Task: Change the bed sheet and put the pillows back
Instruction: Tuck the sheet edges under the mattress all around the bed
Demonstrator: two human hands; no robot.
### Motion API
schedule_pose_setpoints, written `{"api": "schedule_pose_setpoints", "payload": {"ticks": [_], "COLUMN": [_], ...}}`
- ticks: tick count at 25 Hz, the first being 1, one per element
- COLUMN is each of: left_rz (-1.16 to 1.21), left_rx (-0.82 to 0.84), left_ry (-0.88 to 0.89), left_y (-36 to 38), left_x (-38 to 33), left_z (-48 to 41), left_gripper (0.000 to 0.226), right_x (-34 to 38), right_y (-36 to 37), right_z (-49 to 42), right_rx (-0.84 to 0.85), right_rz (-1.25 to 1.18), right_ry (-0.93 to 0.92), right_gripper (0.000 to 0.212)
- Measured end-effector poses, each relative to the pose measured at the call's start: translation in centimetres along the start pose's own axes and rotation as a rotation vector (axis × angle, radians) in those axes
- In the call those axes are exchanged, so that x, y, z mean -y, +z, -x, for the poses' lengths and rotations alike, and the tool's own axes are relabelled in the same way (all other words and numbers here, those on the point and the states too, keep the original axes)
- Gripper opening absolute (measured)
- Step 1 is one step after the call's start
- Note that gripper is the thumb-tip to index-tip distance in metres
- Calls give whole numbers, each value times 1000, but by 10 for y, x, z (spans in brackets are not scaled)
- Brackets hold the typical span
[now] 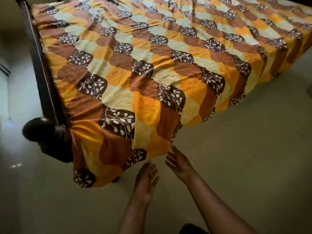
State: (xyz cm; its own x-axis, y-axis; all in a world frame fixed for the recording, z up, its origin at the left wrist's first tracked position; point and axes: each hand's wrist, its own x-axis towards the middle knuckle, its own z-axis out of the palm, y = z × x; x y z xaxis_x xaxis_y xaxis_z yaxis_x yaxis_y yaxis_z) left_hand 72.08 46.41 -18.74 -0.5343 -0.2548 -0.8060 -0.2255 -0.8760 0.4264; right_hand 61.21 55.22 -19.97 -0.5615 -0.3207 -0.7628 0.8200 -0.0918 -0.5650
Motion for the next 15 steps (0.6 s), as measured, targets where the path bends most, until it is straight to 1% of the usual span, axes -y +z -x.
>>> {"api": "schedule_pose_setpoints", "payload": {"ticks": [2,3,4,6,7,8,10,12,13,14,15], "left_rz": [68,99,138,222,247,252,228,168,137,126,139], "left_rx": [57,111,176,303,353,387,383,297,236,173,120], "left_ry": [64,108,149,257,328,401,550,664,688,697,696], "left_y": [-10,-13,-13,-6,-3,-1,0,-6,-9,-11,-12], "left_x": [10,16,21,23,26,28,37,51,58,63,65], "left_z": [-51,-74,-92,-112,-122,-134,-155,-167,-171,-174,-175], "left_gripper": [37,42,53,89,104,109,108,104,93,78,63], "right_x": [-10,-14,-15,-17,-20,-24,-34,-43,-45,-48,-49], "right_y": [-3,-6,-8,-14,-19,-24,-38,-51,-55,-57,-57], "right_z": [-45,-66,-80,-97,-104,-115,-135,-149,-152,-155,-156], "right_rx": [79,139,194,283,323,364,380,310,274,256,270], "right_rz": [-70,-92,-101,-102,-97,-79,-60,-44,-31,-23,-31], "right_ry": [-47,-86,-132,-239,-303,-362,-459,-547,-565,-558,-534], "right_gripper": [43,39,35,35,42,51,65,71,67,53,34]}}
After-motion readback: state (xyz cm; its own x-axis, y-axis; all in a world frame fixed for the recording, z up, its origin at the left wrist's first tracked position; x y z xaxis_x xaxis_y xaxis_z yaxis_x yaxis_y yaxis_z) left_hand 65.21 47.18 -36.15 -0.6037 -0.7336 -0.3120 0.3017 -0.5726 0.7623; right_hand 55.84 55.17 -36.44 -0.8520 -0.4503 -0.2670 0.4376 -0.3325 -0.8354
